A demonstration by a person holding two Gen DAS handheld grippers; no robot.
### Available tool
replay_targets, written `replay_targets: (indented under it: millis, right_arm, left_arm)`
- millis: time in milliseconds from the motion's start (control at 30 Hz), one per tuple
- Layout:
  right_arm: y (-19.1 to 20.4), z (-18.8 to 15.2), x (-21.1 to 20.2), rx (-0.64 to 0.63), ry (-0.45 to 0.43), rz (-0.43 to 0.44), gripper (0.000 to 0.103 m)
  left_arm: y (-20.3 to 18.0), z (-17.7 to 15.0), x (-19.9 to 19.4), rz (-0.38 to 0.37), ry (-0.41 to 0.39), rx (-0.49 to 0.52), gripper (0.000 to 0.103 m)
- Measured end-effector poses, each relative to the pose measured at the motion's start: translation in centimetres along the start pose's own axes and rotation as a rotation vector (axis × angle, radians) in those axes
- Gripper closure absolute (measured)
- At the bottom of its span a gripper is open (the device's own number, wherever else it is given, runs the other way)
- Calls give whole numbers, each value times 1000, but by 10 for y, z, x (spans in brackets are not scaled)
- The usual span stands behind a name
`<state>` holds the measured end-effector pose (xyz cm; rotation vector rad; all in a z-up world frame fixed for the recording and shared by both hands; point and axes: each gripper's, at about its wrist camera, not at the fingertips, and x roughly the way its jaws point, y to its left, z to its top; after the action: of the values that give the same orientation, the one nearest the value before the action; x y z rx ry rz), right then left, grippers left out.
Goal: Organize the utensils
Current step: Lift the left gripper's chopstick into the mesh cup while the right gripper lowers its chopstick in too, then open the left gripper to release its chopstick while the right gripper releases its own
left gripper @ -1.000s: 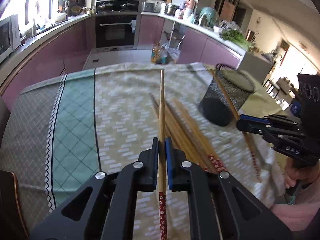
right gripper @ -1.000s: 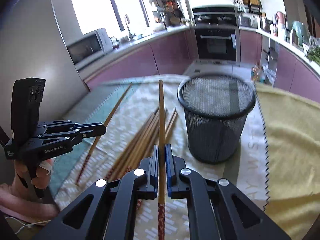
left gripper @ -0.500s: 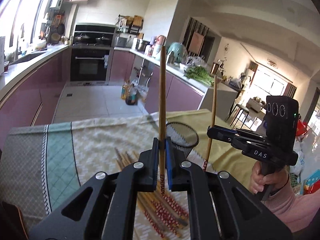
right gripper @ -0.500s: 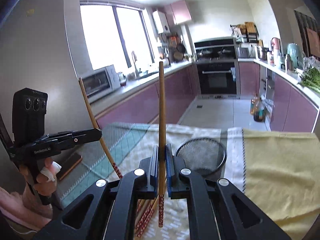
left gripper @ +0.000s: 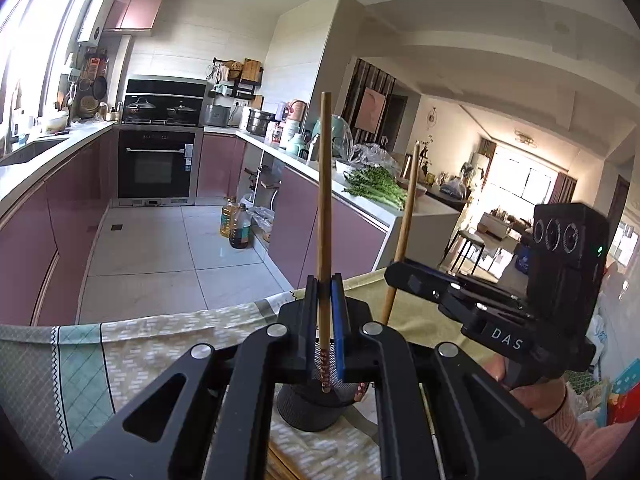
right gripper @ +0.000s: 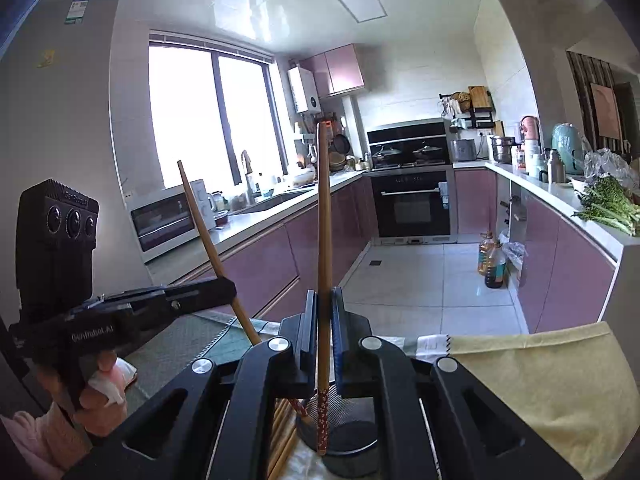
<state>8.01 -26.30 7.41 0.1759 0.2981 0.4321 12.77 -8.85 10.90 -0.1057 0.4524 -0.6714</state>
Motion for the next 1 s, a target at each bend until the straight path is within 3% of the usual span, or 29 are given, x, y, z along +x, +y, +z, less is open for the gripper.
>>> replay_targets:
  millis: [133,533,733,833,1000]
  right_arm:
    - [-7,-6,17,-11,29,-28,97]
    - [-20,-47,74,20,298,-20,97]
    - [-20,-47,79,35,315,-36,97]
    - [-21,-49,83,48,317,-49,95]
    - [-25,-48,75,75,284,-64,84]
  left_arm:
    - [-6,-10,27,14,72,16,96]
    - [20,-56,90,40,246,19,96]
    - [32,-61,107,53,274,13,95]
    - [32,-61,108,68,272,8,74]
    - [38,-61,85,108,225,1,74]
